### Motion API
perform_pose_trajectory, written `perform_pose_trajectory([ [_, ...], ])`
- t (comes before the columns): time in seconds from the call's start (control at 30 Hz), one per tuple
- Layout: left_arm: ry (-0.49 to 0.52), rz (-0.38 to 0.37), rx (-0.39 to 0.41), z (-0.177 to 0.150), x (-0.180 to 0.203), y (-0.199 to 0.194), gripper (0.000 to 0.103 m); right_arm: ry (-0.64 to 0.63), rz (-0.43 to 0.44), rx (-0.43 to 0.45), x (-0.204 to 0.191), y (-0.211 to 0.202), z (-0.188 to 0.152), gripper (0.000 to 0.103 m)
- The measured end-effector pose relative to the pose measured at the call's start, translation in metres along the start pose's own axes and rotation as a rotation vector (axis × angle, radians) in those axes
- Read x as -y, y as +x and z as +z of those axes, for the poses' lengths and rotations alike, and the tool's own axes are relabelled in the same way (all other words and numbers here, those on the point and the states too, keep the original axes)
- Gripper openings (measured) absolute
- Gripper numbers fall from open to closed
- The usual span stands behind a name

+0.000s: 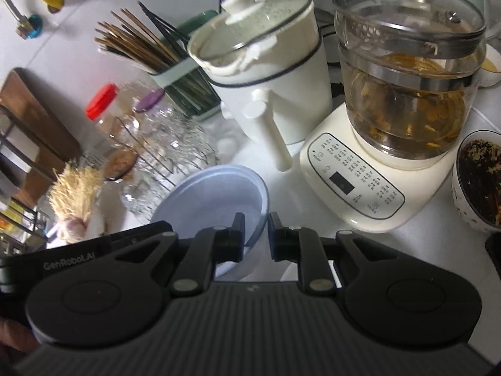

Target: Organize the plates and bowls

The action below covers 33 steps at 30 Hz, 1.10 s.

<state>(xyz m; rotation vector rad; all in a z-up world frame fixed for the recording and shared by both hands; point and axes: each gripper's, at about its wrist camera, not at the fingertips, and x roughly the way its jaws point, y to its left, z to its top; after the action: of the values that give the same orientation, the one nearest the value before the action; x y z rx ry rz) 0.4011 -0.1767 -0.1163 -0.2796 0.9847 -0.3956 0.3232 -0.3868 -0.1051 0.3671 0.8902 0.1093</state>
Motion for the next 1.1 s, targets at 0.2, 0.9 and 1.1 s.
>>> perform_pose_trajectory([
  [0.2,0.036,-0.016,0.029,-0.002,-0.001,-0.029,0.028,0.012,0.015,0.069,-0.016,-0.02,-0.009,0.018],
  [0.9,0.019,0.003,0.064,-0.036,-0.042,-0.097,0.028,0.006,0.068,0.141,-0.068,-0.041,-0.053,0.018],
  [1.1,-0.006,0.043,0.051,-0.049,-0.061,-0.1,0.028,0.002,0.097,0.106,-0.079,-0.032,-0.066,0.018],
])
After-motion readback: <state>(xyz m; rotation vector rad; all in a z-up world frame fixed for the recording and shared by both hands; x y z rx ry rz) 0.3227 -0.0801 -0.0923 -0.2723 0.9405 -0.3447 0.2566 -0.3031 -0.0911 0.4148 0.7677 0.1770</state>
